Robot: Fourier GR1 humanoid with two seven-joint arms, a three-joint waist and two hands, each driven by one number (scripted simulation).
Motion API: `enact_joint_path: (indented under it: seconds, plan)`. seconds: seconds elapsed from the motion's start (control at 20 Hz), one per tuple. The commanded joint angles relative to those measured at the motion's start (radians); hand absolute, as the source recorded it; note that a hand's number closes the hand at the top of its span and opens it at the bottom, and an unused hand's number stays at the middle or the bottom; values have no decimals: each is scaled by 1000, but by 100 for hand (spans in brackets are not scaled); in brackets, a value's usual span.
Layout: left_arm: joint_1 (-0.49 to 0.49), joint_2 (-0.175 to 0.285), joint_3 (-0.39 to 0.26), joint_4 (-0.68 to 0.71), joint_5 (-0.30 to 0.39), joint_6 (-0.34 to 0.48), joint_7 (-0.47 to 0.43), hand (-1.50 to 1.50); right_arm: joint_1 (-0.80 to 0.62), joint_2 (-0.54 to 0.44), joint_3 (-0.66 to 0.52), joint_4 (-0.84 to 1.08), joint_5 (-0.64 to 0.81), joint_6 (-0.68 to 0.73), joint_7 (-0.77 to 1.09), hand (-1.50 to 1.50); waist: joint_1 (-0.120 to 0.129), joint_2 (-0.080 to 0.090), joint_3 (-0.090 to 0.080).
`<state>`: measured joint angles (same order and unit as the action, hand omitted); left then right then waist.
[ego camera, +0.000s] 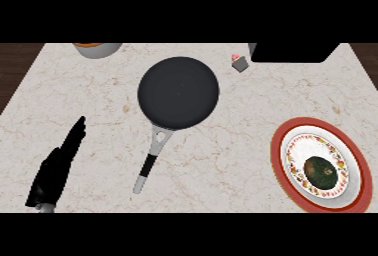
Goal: Pick the squash from the plate and place it in the pan
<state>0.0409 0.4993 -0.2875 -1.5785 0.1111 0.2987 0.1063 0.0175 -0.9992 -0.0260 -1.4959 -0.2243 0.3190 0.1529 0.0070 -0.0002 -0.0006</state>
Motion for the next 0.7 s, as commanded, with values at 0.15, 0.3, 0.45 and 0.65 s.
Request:
enact_joint_path:
  seconds: [0.15,0.3,0.45,0.65]
  plan:
    - [-7,-22,21,-27,-38,-17,30,0,-104,41,72,-89,29,72,256,-150,0,0,0]
    - [-47,-43,28,34,-51,-22,24,0,-211,37,106,-90,-6,140,393,-150,3,3,-1]
    - [-13,-45,49,12,-48,-46,7,0,-249,94,144,-115,28,151,471,-150,2,1,0]
    - [51,-35,56,-26,-48,-63,-15,0,-224,81,200,-107,105,228,473,-150,3,-1,0]
